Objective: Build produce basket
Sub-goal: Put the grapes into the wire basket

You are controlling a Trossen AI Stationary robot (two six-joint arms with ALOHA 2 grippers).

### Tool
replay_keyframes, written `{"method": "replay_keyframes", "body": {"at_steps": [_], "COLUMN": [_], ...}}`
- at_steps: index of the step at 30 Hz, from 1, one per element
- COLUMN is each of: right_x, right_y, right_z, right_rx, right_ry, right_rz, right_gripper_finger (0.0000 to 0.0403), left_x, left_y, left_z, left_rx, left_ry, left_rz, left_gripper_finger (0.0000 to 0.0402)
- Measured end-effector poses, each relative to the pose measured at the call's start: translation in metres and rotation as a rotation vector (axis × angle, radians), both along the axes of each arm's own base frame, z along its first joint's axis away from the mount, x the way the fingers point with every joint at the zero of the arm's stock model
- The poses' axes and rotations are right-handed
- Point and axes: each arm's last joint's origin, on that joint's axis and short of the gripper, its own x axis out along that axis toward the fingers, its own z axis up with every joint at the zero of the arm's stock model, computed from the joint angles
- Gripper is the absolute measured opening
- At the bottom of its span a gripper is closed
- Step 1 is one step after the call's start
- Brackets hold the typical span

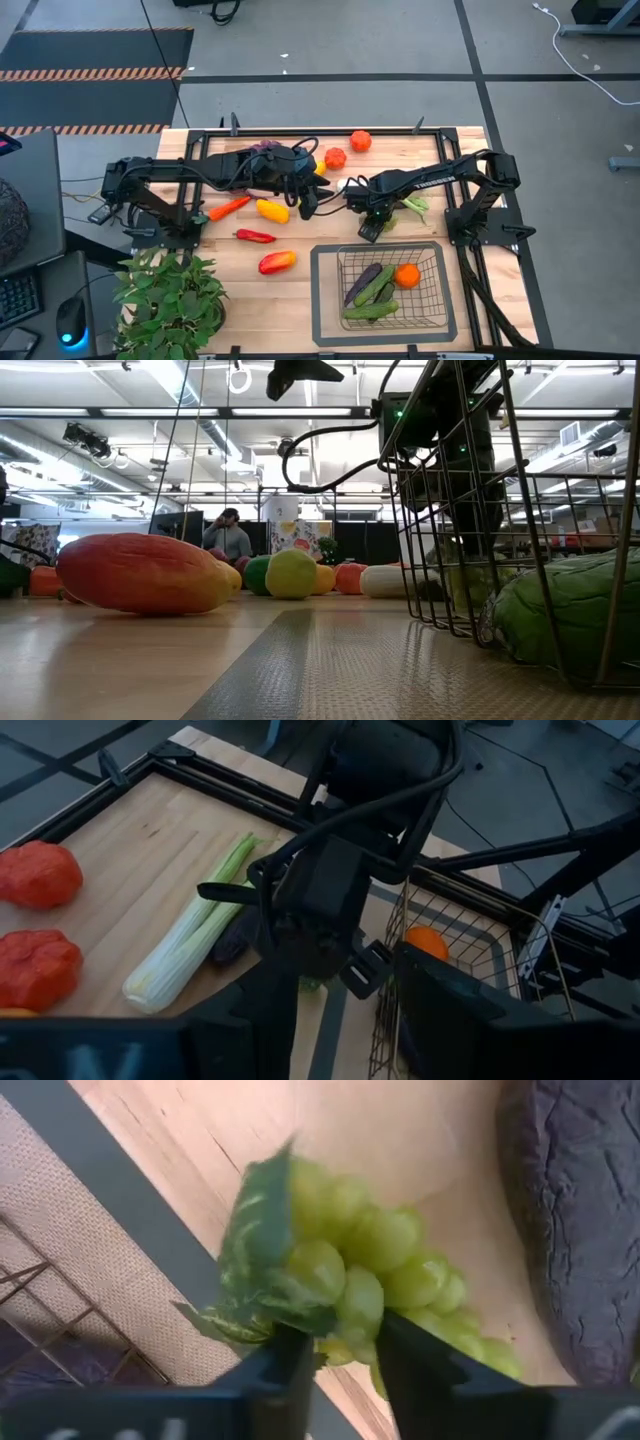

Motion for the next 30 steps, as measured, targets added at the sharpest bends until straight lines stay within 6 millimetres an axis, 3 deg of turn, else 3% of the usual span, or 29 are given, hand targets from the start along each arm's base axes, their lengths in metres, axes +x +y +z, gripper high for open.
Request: {"method": "replay_keyframes", "body": {"at_steps": [6, 12, 22, 30], "right_x": [0.0, -0.003, -0.027, -0.059], "right_y": [0.001, 0.002, 0.005, 0.03], "right_z": [0.0, 0.017, 0.104, 0.171], "right_rx": [0.028, 0.064, 0.052, 0.153], "right_ry": [-0.002, 0.002, -0.177, -0.469], "right_rz": [0.004, 0.005, -0.074, -0.19], "right_gripper_finger": [0.0018, 0.0025, 0.001, 0.0018], "left_x": [-0.001, -0.001, -0.001, -0.002], "left_y": [0.0, 0.0, 0.0, 0.004], "left_z": [-0.002, -0.003, -0.002, -0.003], "left_rx": [-0.001, -0.001, 0.01, 0.118], "left_ry": [0.019, 0.029, 0.029, 0.049], "left_rz": [0.0, 0.0, -0.005, 0.068], "left_gripper_finger": [0.0174, 0.0173, 0.0173, 0.0174]}}
